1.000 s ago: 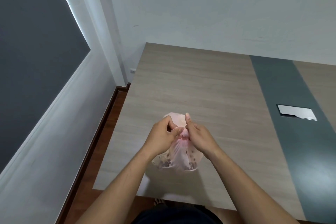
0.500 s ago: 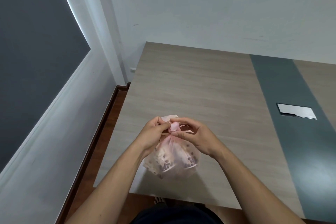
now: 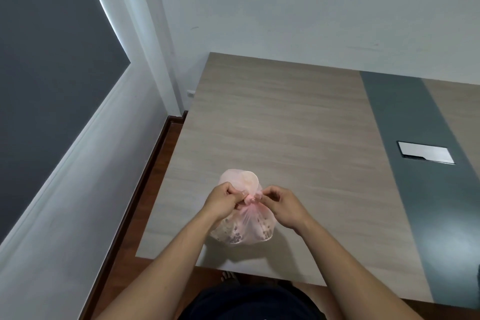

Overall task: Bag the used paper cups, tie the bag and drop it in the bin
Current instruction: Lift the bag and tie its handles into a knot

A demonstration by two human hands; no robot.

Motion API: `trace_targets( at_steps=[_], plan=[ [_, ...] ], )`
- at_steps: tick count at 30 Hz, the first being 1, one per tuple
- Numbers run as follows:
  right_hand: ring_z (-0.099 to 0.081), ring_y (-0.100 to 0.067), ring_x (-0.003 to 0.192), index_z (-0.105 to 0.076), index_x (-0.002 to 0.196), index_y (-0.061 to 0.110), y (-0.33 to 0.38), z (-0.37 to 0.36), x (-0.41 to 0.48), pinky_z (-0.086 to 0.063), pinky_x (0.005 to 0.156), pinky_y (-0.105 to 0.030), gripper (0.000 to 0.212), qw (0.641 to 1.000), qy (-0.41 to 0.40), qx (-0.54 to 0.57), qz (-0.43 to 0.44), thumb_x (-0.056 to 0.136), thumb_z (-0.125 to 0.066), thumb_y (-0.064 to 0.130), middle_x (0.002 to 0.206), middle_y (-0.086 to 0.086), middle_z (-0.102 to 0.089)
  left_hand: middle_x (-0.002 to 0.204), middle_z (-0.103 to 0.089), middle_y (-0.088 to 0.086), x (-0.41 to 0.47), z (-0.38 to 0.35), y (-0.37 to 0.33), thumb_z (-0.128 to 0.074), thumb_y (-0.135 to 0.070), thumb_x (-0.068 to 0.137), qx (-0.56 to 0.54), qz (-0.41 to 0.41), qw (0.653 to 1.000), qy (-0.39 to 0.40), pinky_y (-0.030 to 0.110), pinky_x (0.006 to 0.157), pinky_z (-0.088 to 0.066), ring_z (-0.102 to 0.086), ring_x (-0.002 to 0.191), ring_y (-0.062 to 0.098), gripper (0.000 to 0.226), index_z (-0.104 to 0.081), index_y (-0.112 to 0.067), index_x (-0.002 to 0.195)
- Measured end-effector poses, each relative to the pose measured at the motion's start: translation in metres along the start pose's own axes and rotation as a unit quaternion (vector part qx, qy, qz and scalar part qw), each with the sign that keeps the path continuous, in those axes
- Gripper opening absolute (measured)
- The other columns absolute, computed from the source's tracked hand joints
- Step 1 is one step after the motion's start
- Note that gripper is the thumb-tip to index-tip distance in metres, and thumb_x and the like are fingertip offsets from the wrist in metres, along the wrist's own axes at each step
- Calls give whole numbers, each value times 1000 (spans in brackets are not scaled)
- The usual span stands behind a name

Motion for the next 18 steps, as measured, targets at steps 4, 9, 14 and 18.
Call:
trace_targets(
  at_steps=[4, 9, 14, 18],
  plan=[
    [-71, -11, 88, -81, 103, 11, -20, 1, 3, -53, 83, -28, 17, 998, -28, -61, -15, 105, -76, 27, 100, 1, -82, 91, -85, 7, 9, 18, 15, -80, -12, 103, 76, 3, 994, -81, 36, 70, -61, -79, 83, 22, 24, -64, -13, 85],
    [-77, -20, 99, -81, 104, 12, -31, 6, -1, -57, 93, -36, 17, 998, -34, -44, -25, 107, -73, 27, 104, -1, -83, 92, -72, -2, 10, 28, 12, -82, -21, 101, 162, -46, 981, -99, 29, 67, -52, -70, 88, 20, 20, -65, -13, 93],
    [-75, -14, 112, -76, 127, 25, -31, -5, -6, -60, 96, -24, 29, 999, 37, 4, -12, 100, -83, 33, 120, 6, -79, 107, -79, -9, -1, 14, 9, -87, -32, 98, 163, -103, 981, -15, 17, 74, -52, -74, 100, 12, 20, -75, -31, 114],
    [-74, -20, 102, -79, 128, 31, -39, -17, -8, -57, 87, -22, 33, 994, 41, -100, -17, 96, -86, 33, 112, 4, -79, 115, -77, -17, -11, 1, 12, -87, -60, 90, 351, -184, 918, 3, 36, 98, -52, -60, 117, 12, 34, -83, -34, 112]
  ],
)
Point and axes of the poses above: each hand's wrist, its own x-axis towards the middle knuckle, its own z-axis out of the back of the hand, y = z × x, the point moved 9 cm from there along x, towards the middle knuckle
